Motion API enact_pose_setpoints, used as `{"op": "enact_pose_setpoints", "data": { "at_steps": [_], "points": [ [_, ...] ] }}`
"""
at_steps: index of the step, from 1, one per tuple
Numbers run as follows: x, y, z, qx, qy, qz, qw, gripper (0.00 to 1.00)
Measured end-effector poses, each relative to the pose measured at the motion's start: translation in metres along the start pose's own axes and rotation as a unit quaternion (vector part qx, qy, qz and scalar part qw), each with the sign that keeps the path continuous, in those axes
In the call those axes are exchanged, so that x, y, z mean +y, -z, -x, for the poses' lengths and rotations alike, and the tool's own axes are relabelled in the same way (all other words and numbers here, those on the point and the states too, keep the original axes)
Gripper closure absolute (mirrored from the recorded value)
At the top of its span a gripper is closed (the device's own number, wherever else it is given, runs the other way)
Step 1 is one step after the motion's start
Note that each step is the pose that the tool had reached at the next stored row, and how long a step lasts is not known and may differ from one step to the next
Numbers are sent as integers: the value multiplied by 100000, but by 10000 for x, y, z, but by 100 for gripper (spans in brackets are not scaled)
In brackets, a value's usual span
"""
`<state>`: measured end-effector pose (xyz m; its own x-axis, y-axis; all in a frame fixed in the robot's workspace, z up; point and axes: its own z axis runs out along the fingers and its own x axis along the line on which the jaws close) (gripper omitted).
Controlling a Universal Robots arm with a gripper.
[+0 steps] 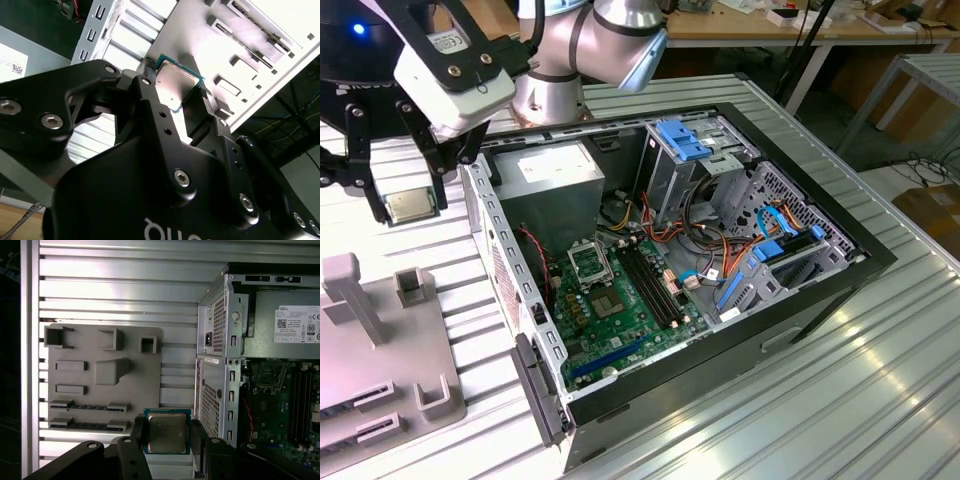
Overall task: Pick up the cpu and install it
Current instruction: 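Pick up the cpu and move it towards the insertion slot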
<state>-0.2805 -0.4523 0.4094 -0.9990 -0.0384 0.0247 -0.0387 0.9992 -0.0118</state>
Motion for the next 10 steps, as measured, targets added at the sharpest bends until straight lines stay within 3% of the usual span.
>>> {"op": "enact_pose_setpoints", "data": {
  "at_steps": [10],
  "points": [
    [-5, -1, 138, 4, -5, -2, 100000, 53]
  ]
}}
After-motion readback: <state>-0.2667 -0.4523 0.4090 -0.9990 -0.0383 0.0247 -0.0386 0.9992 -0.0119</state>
